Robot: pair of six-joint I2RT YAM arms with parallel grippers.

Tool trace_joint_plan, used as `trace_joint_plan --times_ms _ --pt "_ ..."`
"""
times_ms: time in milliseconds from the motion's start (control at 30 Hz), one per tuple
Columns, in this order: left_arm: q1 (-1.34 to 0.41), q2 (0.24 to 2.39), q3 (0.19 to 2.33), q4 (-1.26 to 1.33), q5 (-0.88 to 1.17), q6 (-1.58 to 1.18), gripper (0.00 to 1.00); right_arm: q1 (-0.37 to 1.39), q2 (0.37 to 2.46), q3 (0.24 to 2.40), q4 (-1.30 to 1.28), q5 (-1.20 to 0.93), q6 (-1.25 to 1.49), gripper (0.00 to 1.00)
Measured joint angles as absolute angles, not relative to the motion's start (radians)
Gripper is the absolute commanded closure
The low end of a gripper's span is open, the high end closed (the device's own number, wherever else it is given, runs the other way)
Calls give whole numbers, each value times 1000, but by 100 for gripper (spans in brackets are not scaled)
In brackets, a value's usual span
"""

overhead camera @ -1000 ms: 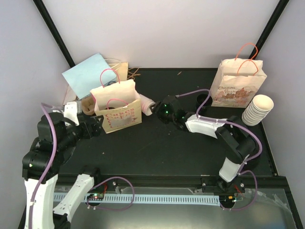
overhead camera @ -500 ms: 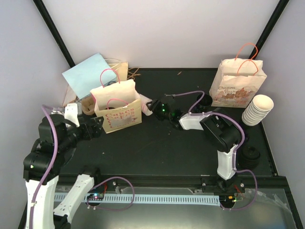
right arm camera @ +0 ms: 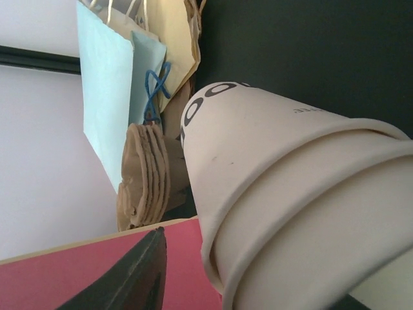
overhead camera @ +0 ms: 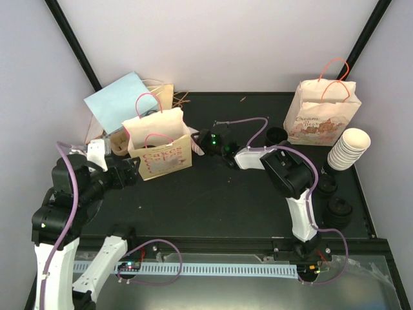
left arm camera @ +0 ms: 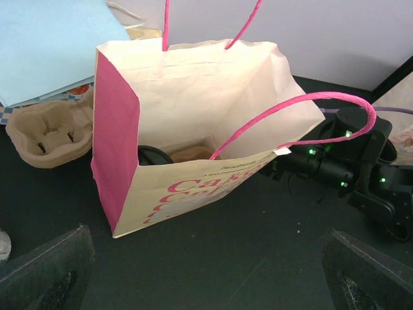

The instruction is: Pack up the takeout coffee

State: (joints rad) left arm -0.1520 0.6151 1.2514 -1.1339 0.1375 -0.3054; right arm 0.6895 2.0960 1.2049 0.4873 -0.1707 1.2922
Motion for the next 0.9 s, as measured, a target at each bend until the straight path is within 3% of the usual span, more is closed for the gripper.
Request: trace_joint_plan --times_ms 333,633,900 --pt "-152 615 1243 -1129 138 -305 1 690 2083 1188 496 -152 1259 94" --pt "-152 615 1235 -1128 138 -301 1 690 1974 1142 448 -120 1177 93" --pt "-152 614 1235 -1128 138 -297 1 688 1753 1131 171 -38 933 93"
